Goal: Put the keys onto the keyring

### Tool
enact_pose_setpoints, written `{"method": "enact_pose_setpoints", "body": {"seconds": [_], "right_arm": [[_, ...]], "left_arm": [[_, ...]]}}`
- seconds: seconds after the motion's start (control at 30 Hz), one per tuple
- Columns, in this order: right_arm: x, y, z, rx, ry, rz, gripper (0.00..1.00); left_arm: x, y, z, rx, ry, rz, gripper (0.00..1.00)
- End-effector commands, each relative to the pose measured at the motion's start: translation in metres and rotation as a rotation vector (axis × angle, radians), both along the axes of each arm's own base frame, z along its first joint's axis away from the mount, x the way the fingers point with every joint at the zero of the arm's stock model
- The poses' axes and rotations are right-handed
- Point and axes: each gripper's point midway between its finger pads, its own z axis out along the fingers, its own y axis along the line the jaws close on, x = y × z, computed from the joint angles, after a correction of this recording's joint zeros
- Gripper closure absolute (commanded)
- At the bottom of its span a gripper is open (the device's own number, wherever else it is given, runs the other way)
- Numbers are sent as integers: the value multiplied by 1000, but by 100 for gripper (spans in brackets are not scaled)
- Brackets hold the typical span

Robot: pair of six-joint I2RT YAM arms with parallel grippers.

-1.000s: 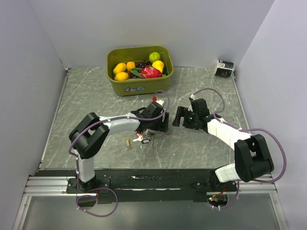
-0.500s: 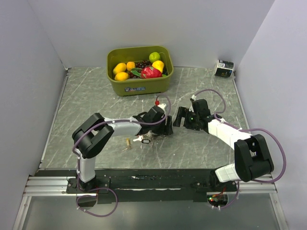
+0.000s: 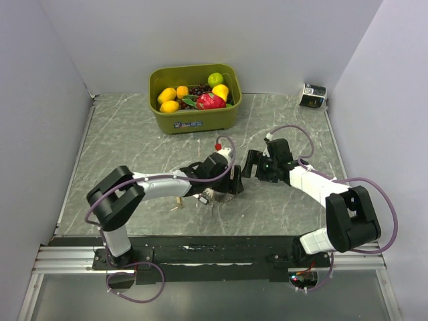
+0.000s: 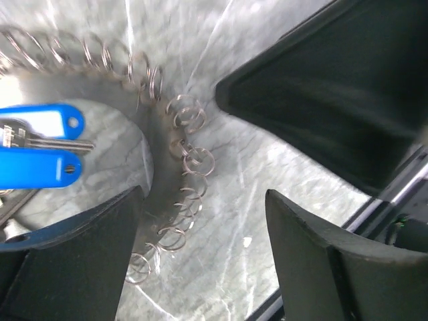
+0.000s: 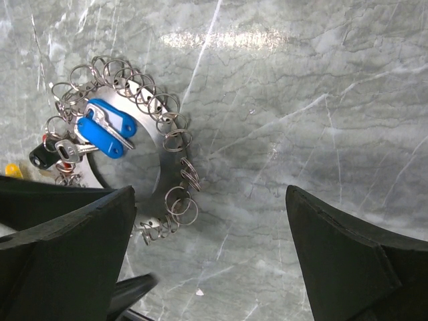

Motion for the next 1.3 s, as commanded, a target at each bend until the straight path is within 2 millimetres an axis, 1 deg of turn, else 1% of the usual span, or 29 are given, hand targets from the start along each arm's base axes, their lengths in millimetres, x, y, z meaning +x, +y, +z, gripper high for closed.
{"method": "enact_pose_setpoints", "body": {"seconds": [0.0, 0.07, 0.13, 0.17, 0.2, 0.23, 0.27, 0.3, 0.33, 0.37, 0.4, 0.43, 0.47, 0.5, 0.53, 0.57, 0.6, 0.63, 0.7, 0.77, 0.87, 0.9, 0.97, 1.0, 1.1, 1.17, 1.27], "right_arm": [[7, 0, 12, 8, -62, 11, 0], [4, 3, 11, 17, -57, 19, 0], [3, 6, 11, 32, -53, 30, 0], [3, 7, 10, 35, -46, 34, 0], [3, 10, 10, 39, -48, 42, 0], [2, 13, 9, 43, -47, 54, 0], [1, 18, 6, 50, -39, 75, 0], [-1, 20, 4, 49, -31, 81, 0], [0, 22, 4, 51, -27, 86, 0], [-2, 27, 2, 56, -17, 99, 0], [-2, 29, 2, 58, -13, 104, 0], [-3, 32, 1, 60, -14, 111, 0], [-4, 37, 3, 71, -23, 137, 0], [-6, 40, 2, 75, -28, 147, 0], [-5, 41, 3, 75, -32, 147, 0], [-6, 42, 2, 77, -29, 147, 0], [-7, 43, 2, 80, -23, 151, 1], [-7, 44, 4, 82, -26, 152, 0], [-7, 44, 6, 68, -39, 158, 0], [-9, 44, 4, 53, -35, 158, 0], [-9, 46, 3, 66, -16, 162, 0], [-11, 48, 1, 73, -12, 170, 0], [-13, 50, -1, 86, -2, 169, 0], [-12, 50, -2, 86, -2, 169, 0], [-12, 52, -8, 91, 24, 171, 0], [-14, 54, -11, 102, 33, 176, 0], [-15, 56, -18, 107, 52, 174, 0]], "left_arm": [[22, -3, 67, -79, -144, 64, 20], [26, 2, 78, -86, -170, 76, 18], [27, 10, 77, -67, -168, 92, 18], [31, 16, 76, -63, -161, 110, 18], [30, 22, 69, -53, -147, 120, 18], [28, 24, 71, -75, -129, 109, 19], [33, 31, 72, -95, -118, 135, 19], [31, 38, 66, -103, -105, 139, 19], [33, 45, 71, -125, -101, 149, 19], [34, 50, 71, -131, -94, 163, 19], [33, 57, 65, -123, -79, 172, 19], [36, 66, 66, -123, -76, 192, 19], [37, 70, 64, -122, -69, 201, 19], [35, 76, 59, -118, -56, 200, 19], [41, 82, 62, -137, -58, 213, 19], [38, 83, 61, -160, -33, 202, 19], [37, 88, 56, -163, -15, 206, 19], [43, 95, 57, -180, -10, 222, 19], [42, 99, 52, -184, 12, 219, 20], [43, 105, 40, -139, 38, 235, 20], [48, 107, 28, -97, 58, 247, 21], [48, 106, 22, -90, 71, 243, 21], [48, 103, 17, -96, 80, 236, 22], [47, 103, 9, -88, 97, 234, 22], [47, 99, 1, -89, 113, 233, 25], [44, 98, -4, -102, 125, 219, 26], [44, 96, -9, -101, 134, 218, 30]]}}
